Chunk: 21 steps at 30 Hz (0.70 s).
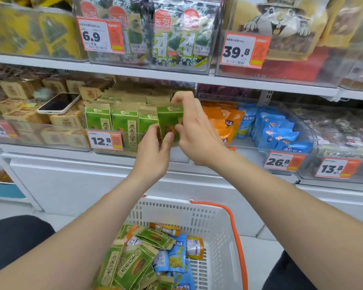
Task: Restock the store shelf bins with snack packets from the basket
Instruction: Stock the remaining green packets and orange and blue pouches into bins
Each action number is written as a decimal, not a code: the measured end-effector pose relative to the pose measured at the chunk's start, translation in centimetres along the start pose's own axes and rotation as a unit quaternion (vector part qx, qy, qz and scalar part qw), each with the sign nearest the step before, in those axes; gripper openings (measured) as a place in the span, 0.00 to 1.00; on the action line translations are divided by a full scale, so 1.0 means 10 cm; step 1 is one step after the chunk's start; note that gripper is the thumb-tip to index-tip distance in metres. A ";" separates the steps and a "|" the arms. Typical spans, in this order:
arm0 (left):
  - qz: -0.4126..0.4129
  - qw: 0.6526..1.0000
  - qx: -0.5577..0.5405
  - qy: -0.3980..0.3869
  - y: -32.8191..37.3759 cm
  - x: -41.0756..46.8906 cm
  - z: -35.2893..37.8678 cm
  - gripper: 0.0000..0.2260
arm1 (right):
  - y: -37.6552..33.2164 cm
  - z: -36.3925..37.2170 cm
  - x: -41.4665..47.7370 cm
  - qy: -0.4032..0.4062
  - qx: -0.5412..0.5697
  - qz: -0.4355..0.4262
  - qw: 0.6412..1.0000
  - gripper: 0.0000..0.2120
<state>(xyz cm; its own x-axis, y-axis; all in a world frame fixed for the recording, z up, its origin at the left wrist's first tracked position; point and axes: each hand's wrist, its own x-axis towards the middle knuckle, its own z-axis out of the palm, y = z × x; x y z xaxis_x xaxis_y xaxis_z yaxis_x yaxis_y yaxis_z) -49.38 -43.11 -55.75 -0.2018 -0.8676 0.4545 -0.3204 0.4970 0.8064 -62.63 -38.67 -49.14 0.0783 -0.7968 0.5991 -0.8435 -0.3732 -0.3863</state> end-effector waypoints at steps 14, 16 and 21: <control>0.117 0.904 0.411 0.020 -0.11 0.83 -0.12 0.32 | 0.69 0.31 0.69 -0.020 -0.220 0.134 0.966 0.28; 0.108 0.890 0.444 -0.001 -0.21 0.89 -0.07 0.36 | 0.75 0.33 0.84 -0.030 -0.250 0.174 0.952 0.27; 0.108 0.875 0.472 0.005 -0.29 0.99 0.03 0.34 | 0.91 0.39 1.24 -0.101 -0.293 0.234 0.921 0.26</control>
<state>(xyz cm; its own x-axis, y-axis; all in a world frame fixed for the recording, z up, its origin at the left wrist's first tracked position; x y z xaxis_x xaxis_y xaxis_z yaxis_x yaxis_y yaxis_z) -50.70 -53.09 -53.69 -0.3454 -0.7492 0.5652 -0.8986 0.4377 0.0310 -67.32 -53.79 -47.95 -0.3201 -0.8995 0.2974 -0.9473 0.3077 -0.0889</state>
